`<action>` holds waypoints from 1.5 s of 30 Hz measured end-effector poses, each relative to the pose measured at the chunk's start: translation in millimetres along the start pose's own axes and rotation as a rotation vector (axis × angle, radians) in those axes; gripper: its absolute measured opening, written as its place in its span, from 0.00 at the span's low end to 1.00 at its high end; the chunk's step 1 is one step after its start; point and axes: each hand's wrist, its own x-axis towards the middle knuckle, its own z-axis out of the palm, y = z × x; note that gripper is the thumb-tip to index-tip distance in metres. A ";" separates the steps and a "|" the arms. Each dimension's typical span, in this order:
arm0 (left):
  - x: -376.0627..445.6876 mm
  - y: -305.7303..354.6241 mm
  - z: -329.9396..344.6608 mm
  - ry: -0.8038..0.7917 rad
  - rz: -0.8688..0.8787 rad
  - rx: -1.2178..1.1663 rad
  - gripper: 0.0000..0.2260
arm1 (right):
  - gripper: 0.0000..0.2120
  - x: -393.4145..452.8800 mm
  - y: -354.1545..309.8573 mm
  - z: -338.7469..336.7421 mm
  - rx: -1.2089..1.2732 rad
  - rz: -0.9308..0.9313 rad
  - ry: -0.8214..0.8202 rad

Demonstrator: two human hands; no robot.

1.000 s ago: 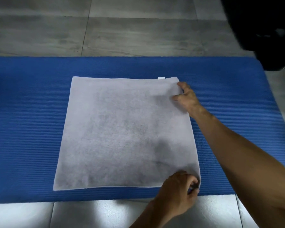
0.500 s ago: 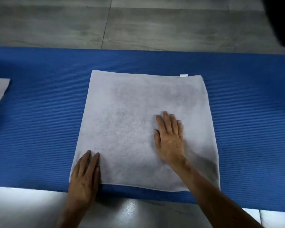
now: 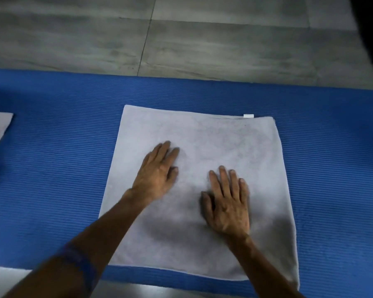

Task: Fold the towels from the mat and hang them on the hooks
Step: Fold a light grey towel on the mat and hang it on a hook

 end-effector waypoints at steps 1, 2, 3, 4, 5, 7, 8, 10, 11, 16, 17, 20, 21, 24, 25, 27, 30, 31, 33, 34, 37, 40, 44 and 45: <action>18.2 -2.7 -4.0 -0.021 -0.008 0.021 0.28 | 0.29 0.9 0.4 0.2 0.008 -0.002 0.008; 34.3 -6.0 -9.5 -0.042 -0.021 0.042 0.28 | 0.30 1.9 0.8 1.1 0.002 -0.005 -0.001; 48.1 -10.1 -14.7 -0.076 -0.051 0.055 0.27 | 0.30 2.5 1.5 2.5 -0.007 -0.008 -0.015; 58.3 -14.2 -19.7 -0.109 -0.099 0.058 0.27 | 0.31 3.2 2.3 4.6 -0.006 -0.008 -0.021; 64.6 -17.9 -24.2 -0.141 -0.165 0.058 0.27 | 0.31 3.8 3.2 6.4 0.005 -0.002 -0.020; 60.5 -25.7 -28.4 -0.163 -0.312 0.048 0.27 | 0.31 4.7 3.8 6.5 0.031 0.010 -0.027; 49.3 -29.6 -26.1 -0.133 -0.350 0.043 0.27 | 0.31 4.9 2.9 5.0 0.032 0.015 -0.037; 9.5 -29.5 -19.1 -0.017 -0.284 0.015 0.27 | 0.30 5.4 1.2 0.4 0.008 0.023 -0.073; -16.5 -27.5 -14.0 0.008 -0.212 -0.008 0.27 | 0.30 4.6 0.9 -1.5 -0.003 0.027 -0.092; -145.3 -21.7 15.1 -0.092 -0.170 0.028 0.26 | 0.31 6.1 -0.5 -6.8 -0.031 0.036 -0.109; -165.7 -20.7 20.3 -0.103 -0.215 0.044 0.26 | 0.31 6.1 -1.3 -7.1 -0.030 0.038 -0.108; -199.0 -18.1 27.2 -0.086 -0.326 0.031 0.28 | 0.31 7.3 -2.4 -7.4 -0.017 0.040 -0.099; -203.5 -17.7 27.6 -0.065 -0.334 0.023 0.28 | 0.30 6.9 -2.5 -7.6 -0.015 0.037 -0.096; -207.3 -15.5 26.0 -0.033 -0.284 0.011 0.27 | 0.29 3.8 -0.7 -6.7 0.008 0.034 -0.123; -207.6 -15.5 25.0 -0.028 -0.271 0.005 0.26 | 0.29 -0.5 -1.3 -8.8 0.032 0.034 -0.126; -209.1 -16.9 22.6 -0.011 -0.287 -0.004 0.26 | 0.27 -18.5 -3.7 -18.1 0.135 0.044 -0.078; -210.2 -16.7 18.6 0.009 -0.385 -0.038 0.28 | 0.26 -68.0 3.7 -34.9 0.184 0.205 0.024; -210.5 -16.9 17.7 0.036 -0.421 -0.069 0.28 | 0.28 -87.4 11.3 -39.8 0.168 0.328 0.051; -212.1 -18.4 16.1 0.119 -0.496 -0.127 0.26 | 0.32 -122.3 30.1 -46.7 0.225 0.615 0.112; -212.4 -21.5 15.7 0.165 -0.531 -0.149 0.27 | 0.34 -135.5 38.3 -49.1 0.297 0.725 0.124; -206.7 -23.5 6.6 0.222 -0.643 -0.252 0.29 | 0.32 -156.9 57.2 -53.6 0.616 0.836 0.174; -199.7 -22.6 -4.3 0.204 -0.815 -0.419 0.23 | 0.17 -156.2 55.6 -64.7 1.114 1.054 0.081; -207.1 -30.9 -9.8 0.189 -0.821 -0.631 0.07 | 0.07 -158.4 52.5 -74.6 1.278 0.970 0.140; -209.1 -33.7 -10.0 0.195 -0.834 -0.688 0.06 | 0.07 -156.9 52.5 -79.1 1.375 0.972 0.157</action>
